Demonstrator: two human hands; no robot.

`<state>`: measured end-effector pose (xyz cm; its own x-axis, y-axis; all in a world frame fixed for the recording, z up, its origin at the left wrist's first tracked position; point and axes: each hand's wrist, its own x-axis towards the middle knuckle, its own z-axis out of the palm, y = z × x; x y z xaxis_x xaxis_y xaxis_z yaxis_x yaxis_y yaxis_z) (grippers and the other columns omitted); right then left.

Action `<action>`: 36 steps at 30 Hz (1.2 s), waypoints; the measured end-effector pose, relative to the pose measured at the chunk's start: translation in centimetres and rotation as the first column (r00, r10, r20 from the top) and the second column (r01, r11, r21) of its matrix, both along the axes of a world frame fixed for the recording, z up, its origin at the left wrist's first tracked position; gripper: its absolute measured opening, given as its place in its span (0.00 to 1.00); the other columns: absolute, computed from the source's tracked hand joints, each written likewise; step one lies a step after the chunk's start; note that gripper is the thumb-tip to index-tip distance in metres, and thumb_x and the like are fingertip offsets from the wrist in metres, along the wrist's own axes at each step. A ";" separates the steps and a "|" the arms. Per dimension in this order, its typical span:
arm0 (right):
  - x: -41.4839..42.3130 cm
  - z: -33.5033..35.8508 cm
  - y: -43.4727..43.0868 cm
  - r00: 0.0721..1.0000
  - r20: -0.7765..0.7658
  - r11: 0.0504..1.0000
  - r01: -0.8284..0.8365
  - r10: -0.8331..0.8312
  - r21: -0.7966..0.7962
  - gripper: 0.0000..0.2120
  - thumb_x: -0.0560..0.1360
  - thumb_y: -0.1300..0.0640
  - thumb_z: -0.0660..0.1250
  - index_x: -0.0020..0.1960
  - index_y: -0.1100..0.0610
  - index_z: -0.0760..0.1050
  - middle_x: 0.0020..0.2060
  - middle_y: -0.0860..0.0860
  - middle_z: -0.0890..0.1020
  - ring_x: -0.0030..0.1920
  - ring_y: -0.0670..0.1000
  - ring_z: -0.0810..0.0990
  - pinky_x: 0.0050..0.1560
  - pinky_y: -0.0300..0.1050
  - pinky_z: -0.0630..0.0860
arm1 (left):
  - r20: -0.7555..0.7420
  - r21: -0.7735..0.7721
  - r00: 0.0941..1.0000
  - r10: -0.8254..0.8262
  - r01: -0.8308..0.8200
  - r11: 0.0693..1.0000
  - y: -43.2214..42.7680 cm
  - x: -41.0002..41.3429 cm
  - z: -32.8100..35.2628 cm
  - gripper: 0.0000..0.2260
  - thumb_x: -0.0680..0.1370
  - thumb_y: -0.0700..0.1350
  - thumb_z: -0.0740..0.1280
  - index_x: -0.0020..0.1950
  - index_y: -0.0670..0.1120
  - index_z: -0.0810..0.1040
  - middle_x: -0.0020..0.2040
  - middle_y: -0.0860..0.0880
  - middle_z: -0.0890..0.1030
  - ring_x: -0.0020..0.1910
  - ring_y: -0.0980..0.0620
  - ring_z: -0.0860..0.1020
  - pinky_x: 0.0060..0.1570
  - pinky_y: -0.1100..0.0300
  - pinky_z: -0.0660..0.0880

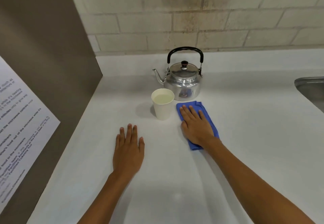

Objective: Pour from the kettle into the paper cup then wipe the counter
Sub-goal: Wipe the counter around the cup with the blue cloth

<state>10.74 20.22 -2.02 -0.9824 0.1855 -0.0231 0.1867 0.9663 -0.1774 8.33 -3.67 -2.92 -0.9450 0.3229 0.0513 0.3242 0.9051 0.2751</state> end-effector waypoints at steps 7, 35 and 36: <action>-1.8 0.8 3.9 0.997 0.019 0.995 -0.067 0.068 -0.068 0.24 0.81 0.54 0.46 0.76 0.51 0.44 0.77 0.46 0.48 0.76 0.48 0.44 0.76 0.50 0.42 | -0.003 0.019 1.000 0.013 -0.013 1.000 0.0 0.1 0.1 0.24 0.80 0.52 0.44 0.74 0.47 0.42 0.77 0.48 0.44 0.75 0.49 0.41 0.72 0.57 0.38; 4.0 -0.8 0.6 0.996 -0.088 1.000 0.020 -0.020 -0.002 0.27 0.78 0.49 0.42 0.75 0.50 0.40 0.76 0.43 0.46 0.76 0.48 0.41 0.75 0.52 0.39 | -0.009 0.022 1.000 0.022 -0.022 1.000 0.3 0.3 0.2 0.24 0.80 0.52 0.45 0.74 0.47 0.43 0.77 0.48 0.45 0.75 0.49 0.41 0.73 0.56 0.40; 5.1 -1.1 -0.4 0.994 -0.097 0.999 -0.052 0.051 -0.013 0.27 0.77 0.48 0.40 0.75 0.48 0.39 0.74 0.40 0.44 0.75 0.45 0.40 0.74 0.50 0.37 | -0.009 0.025 1.000 0.020 -0.020 0.999 0.2 0.3 0.2 0.24 0.80 0.52 0.45 0.74 0.47 0.43 0.77 0.48 0.45 0.75 0.49 0.41 0.73 0.56 0.40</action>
